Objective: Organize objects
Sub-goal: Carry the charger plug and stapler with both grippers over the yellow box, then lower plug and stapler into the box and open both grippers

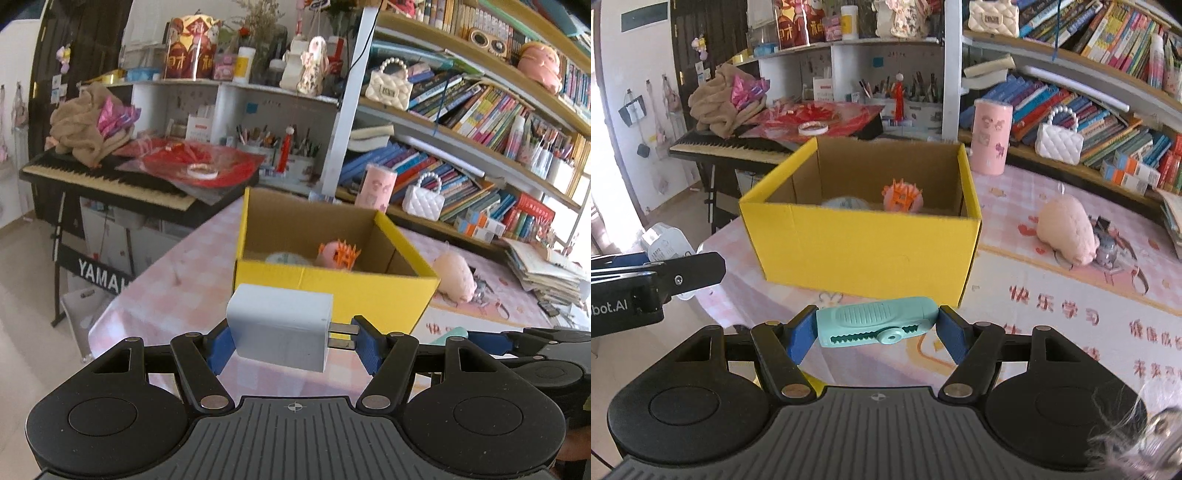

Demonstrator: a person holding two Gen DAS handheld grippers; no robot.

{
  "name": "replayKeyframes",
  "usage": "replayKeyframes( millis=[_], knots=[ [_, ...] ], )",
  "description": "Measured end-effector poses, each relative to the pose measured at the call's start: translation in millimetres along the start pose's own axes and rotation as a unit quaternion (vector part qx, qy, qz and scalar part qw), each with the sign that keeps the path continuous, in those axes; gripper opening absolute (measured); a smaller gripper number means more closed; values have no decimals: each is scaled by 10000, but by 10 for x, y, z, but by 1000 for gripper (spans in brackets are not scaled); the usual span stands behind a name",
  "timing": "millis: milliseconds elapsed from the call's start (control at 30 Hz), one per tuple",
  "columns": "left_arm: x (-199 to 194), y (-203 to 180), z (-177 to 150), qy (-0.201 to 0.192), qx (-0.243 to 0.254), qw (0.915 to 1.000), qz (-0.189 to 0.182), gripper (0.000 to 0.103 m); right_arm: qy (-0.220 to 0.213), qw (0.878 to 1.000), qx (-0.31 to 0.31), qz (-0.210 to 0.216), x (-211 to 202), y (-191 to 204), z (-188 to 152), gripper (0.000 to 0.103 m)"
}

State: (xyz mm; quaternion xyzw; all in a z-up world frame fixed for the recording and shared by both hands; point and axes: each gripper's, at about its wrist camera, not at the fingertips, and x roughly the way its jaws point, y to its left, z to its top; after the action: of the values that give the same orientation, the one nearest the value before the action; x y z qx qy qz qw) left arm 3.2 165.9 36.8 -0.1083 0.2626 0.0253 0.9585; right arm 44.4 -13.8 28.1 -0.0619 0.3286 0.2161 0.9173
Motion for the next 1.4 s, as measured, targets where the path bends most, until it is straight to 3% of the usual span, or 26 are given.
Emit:
replayKeyframes(
  millis=[333, 467, 767, 1000, 1133, 1267, 1400],
  knots=[
    [304, -126, 434, -330, 9, 9994, -58, 66, -588, 9980, -209, -85, 154, -134, 552, 67],
    [526, -166, 582, -273, -58, 9996, -65, 66, -583, 9980, -243, -18, 377, -251, 753, 67],
    [1269, -283, 765, 158, -109, 9997, 127, 66, -100, 9939, -1036, 370, 1062, -367, 1015, 67],
    [1686, -300, 774, 599, -115, 9977, 310, 66, 525, 9894, -1153, 715, 1536, -485, 1111, 67],
    [1899, -298, 732, 951, -69, 9946, 399, 67, 747, 9845, -1282, 933, 1679, -492, 1138, 67],
    [2018, -220, 703, 1152, -328, 9921, 368, 67, 876, 9781, -1598, 1007, 1764, -439, 1155, 67],
    [2109, -193, 687, 1362, -439, 9891, 358, 67, 916, 9725, -1933, 916, 1837, -409, 1152, 68]
  ],
)
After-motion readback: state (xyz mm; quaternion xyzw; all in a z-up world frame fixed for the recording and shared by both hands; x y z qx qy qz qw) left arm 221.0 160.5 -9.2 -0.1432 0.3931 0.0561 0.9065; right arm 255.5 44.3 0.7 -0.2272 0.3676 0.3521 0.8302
